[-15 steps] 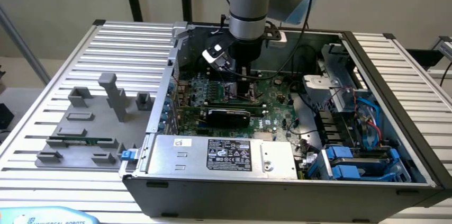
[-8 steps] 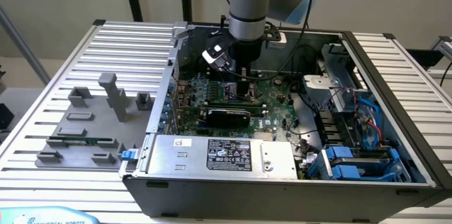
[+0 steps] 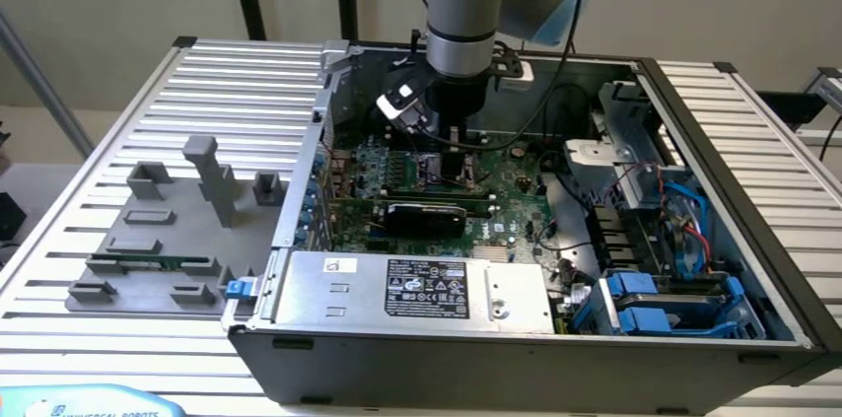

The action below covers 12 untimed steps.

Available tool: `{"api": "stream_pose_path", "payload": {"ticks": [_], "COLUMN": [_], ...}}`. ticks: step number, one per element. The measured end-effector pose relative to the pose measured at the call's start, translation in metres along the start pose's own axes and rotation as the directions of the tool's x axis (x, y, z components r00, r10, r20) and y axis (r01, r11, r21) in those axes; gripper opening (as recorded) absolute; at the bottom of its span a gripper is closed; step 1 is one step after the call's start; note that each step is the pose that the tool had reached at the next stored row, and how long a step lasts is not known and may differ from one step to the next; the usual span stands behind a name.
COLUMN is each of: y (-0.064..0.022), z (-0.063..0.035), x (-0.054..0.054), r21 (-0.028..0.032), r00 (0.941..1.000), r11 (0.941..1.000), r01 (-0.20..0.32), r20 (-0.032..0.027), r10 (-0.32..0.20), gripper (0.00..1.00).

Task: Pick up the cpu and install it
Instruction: 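Place the cpu into insertion slot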

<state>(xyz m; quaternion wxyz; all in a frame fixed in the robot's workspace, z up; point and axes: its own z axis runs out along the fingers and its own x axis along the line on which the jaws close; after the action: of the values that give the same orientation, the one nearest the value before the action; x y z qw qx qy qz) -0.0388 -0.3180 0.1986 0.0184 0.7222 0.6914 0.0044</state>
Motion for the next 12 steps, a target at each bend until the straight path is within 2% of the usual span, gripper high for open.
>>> {"api": "stream_pose_path", "payload": {"ticks": [12], "y": [-0.0001], "z": [0.002], "x": [-0.0002], "r21": [0.0], "r00": [1.0], "r11": [1.0], "r01": [0.005], "r20": [0.0], "r10": [-0.005], "gripper": [0.55]}}
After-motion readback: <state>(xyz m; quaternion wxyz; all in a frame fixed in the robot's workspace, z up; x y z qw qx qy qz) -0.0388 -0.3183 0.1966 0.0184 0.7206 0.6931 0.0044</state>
